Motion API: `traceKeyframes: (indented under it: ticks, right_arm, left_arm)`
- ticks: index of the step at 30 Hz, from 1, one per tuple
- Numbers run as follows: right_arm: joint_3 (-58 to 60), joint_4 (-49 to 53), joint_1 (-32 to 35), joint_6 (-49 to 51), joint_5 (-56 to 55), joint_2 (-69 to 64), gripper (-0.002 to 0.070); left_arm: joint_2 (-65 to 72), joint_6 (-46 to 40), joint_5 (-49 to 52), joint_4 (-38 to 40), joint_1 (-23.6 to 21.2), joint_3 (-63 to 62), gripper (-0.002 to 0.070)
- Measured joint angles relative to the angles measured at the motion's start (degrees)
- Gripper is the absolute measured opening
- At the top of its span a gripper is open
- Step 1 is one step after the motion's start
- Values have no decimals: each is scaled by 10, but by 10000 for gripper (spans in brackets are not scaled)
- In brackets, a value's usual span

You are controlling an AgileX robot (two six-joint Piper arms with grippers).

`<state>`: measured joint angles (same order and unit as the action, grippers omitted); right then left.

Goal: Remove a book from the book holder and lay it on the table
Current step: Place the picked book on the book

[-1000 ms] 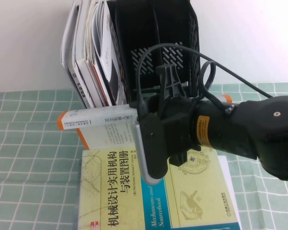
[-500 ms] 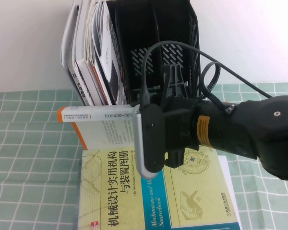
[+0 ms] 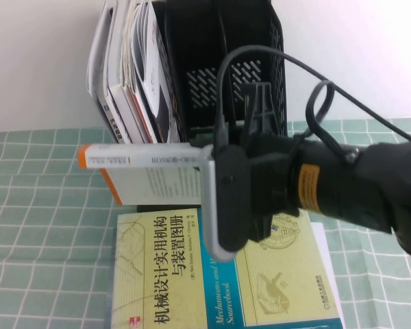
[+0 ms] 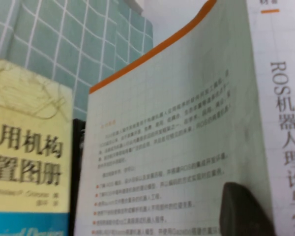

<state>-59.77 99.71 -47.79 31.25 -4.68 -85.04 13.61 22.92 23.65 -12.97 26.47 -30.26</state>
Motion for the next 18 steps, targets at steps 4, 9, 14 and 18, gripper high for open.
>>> traceKeyframes:
  ticks: [4, 9, 14, 18]
  right_arm:
    - [40, 0, -10, 0, 11, 10, 163]
    - [76, 0, -12, 1, -10, 17, 163]
    - [100, 0, -12, 10, -46, 20, 163]
    - [120, 0, -12, 39, -62, 20, 163]
  left_arm:
    - [0, -17, -1, -4, 0, 0, -3]
    - [0, -22, -5, -12, 0, 0, -3]
    - [0, -24, -9, -14, 0, 0, -3]
    - [0, -28, -25, -18, 0, 0, -3]
